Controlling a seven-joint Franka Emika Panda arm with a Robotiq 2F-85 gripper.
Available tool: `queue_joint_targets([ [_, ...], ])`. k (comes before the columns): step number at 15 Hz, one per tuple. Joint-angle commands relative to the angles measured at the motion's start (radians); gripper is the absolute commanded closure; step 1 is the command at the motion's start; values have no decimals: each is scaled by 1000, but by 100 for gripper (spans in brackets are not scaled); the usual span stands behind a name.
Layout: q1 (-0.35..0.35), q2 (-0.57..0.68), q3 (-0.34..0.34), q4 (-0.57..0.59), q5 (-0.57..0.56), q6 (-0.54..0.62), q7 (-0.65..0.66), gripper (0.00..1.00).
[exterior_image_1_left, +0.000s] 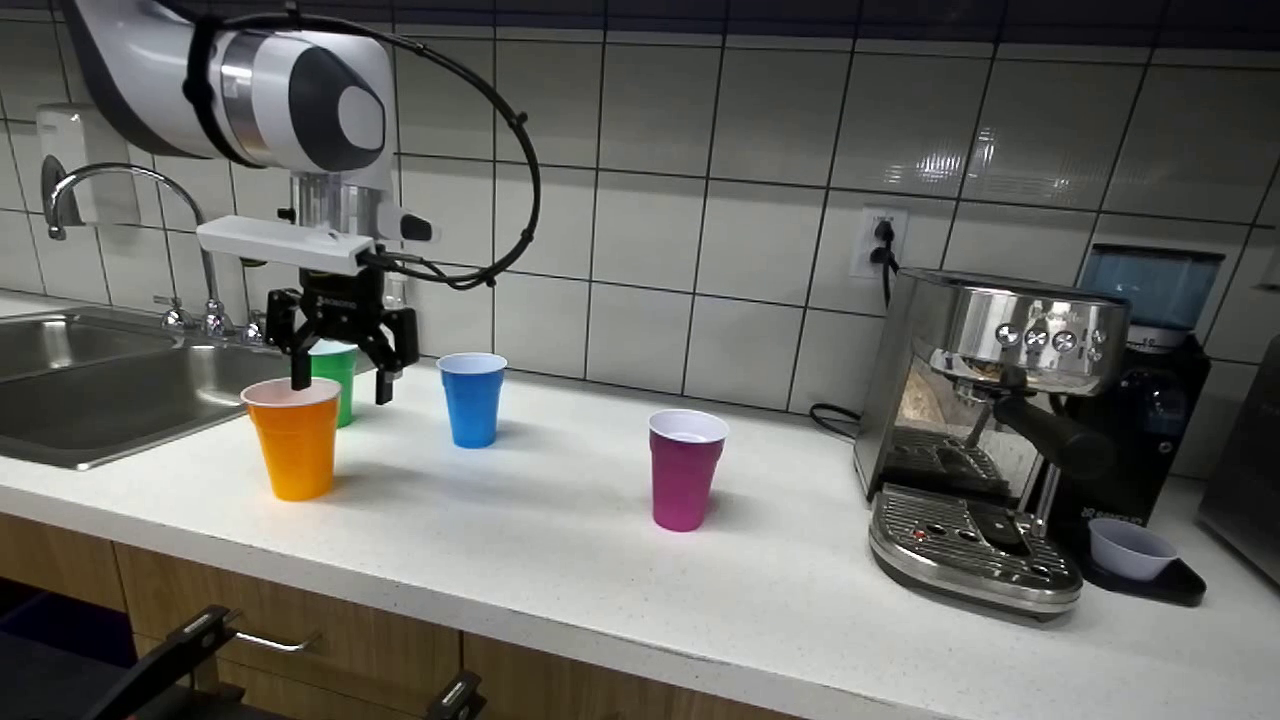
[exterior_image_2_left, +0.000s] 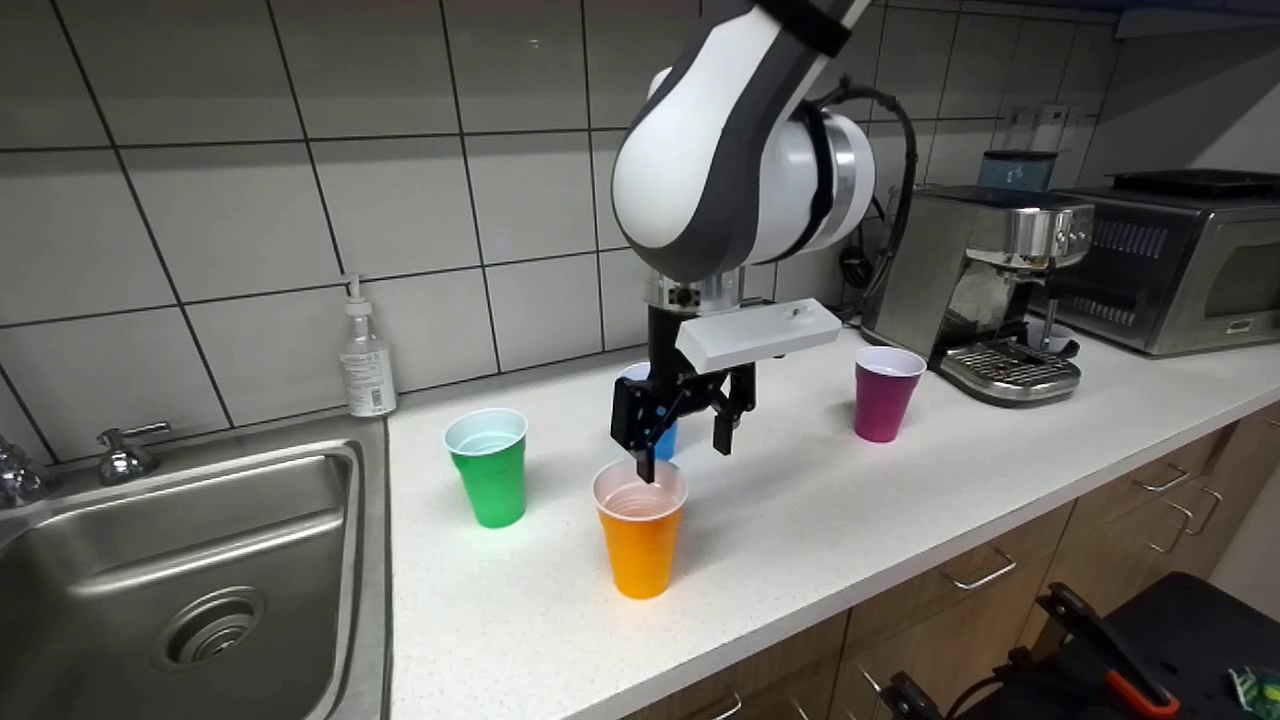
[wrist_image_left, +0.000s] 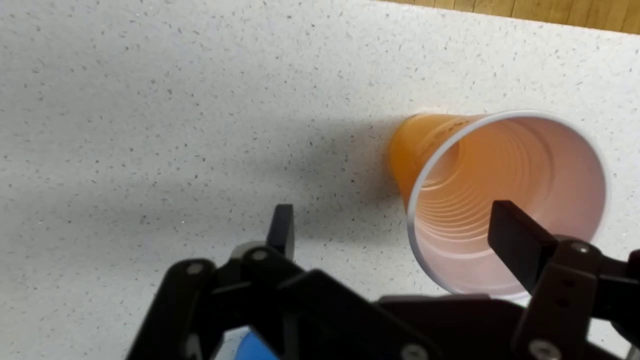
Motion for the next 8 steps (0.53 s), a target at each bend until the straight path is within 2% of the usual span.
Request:
queue_joint_targets([
  [1,-1,26,5,14,-21,9,43,0],
  [8,-2,45,2,18,-22,7,37,0],
])
